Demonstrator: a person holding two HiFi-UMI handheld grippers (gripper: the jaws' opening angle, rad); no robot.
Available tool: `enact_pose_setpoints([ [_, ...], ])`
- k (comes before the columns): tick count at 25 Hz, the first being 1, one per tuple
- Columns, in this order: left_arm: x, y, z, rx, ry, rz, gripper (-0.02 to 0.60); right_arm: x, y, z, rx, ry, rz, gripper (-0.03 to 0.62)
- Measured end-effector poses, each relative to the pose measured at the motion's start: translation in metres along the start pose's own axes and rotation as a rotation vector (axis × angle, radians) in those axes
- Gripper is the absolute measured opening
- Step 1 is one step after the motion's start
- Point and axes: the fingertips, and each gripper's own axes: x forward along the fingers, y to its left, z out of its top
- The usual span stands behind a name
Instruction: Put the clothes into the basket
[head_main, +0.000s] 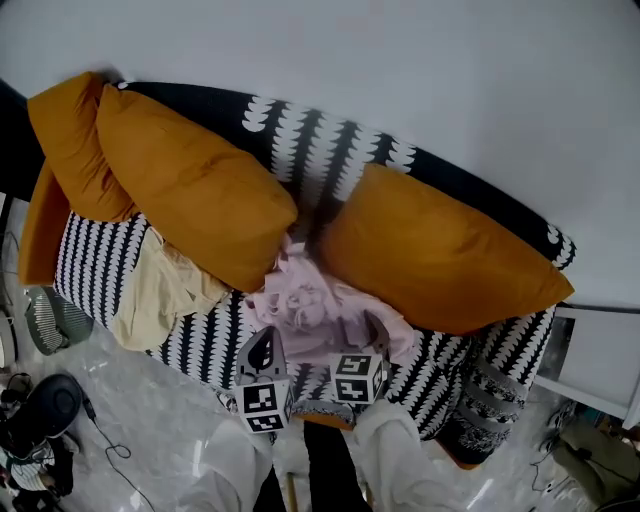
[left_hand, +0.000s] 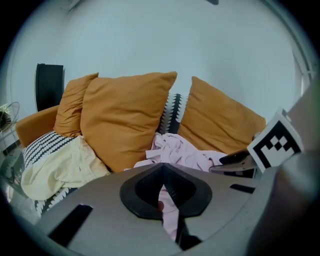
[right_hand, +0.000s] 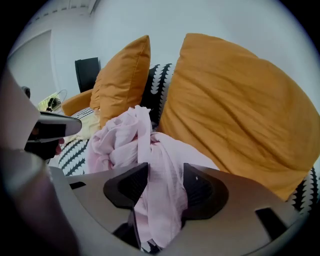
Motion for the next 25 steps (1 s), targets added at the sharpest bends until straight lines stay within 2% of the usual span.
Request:
enact_pose_setpoints([
  [12,0.003,0.015,-0.025,-0.016,0.022,0.024,0.006,0.028,0.003,-0.02,-0.003,0.041,-0.006,0.193],
  [17,0.004,0.017,-0.034,-0.023,0.038,0.027,0.005,0.034,0.004,-0.024,0.013,0.081,0.019,0.187],
  [19,0.005,0.017,-0.033,-0.03,0.037,0.025,0.006,0.036,0.003,-0.023,0.01,0.097,0.017,0.165],
  [22,0.003,0.017,-0.028,-0.038,0.032,0.021,0.006,0.035,0.004,-0.021,-0.02,0.107,0.004,0.09],
  [25,0.001,0.017,-0.029,-0.042,0.03,0.021,0.006,0.031,0.005,-0.019,-0.016,0.09,0.006,0.067],
])
